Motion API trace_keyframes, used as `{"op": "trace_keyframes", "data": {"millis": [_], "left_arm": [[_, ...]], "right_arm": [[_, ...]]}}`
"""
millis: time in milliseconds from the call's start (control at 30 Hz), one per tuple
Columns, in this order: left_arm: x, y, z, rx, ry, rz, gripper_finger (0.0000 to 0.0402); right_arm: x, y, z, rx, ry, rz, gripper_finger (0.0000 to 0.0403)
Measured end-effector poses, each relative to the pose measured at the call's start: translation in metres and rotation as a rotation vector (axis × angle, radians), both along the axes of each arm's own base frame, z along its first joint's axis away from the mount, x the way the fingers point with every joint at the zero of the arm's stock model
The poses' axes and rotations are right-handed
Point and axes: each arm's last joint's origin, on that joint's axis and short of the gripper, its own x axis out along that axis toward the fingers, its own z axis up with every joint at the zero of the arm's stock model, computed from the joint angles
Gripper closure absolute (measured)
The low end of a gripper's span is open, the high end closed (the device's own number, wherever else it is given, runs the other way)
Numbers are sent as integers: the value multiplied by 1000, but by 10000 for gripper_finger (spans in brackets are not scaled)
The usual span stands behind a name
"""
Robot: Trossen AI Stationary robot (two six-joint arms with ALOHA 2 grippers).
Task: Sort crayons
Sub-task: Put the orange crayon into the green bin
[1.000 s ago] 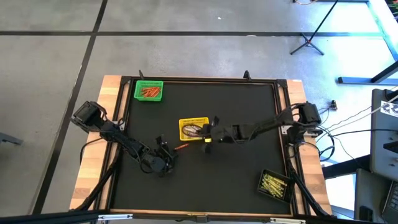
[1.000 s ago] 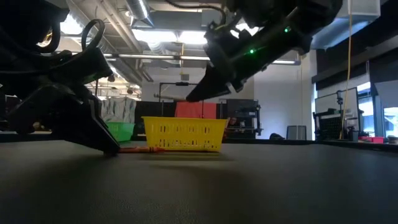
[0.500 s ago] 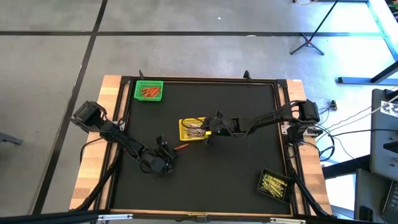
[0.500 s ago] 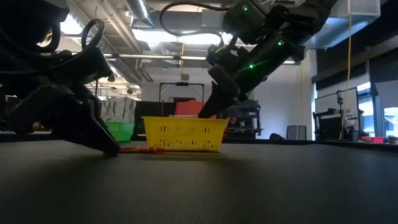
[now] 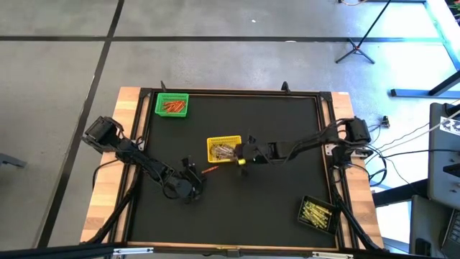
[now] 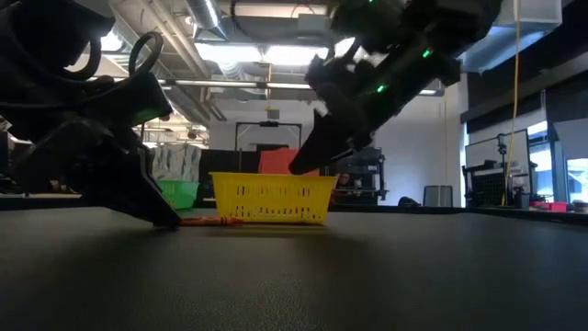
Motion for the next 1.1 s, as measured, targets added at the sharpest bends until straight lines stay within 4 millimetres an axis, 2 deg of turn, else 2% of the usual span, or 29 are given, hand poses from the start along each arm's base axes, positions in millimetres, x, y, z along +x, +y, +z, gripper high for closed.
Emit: {"op": "trace_keyframes", "data": {"millis": [133,333,500,667,767,867,1100], "left_arm": [[0,-1,0,-10,0,-9,398],[-1,-5,1,-7,-1,-46,401],[-3,-12,6,-29,-13,-93,401],[-6,-17,20,-39,-60,-130,401],[-8,-16,27,-43,-80,-126,398],[-6,-10,31,-18,-88,-94,385],[1,14,21,-24,-4,2,319]], "right_arm": [[-4,30,9,8,-31,87,249],[-16,81,9,3,-44,159,258],[-27,111,8,44,-69,153,260],[-36,138,9,9,-140,129,260],[-37,149,4,5,-171,138,260],[-35,152,-2,10,-178,141,260],[-28,155,-18,18,-193,136,260]]}}
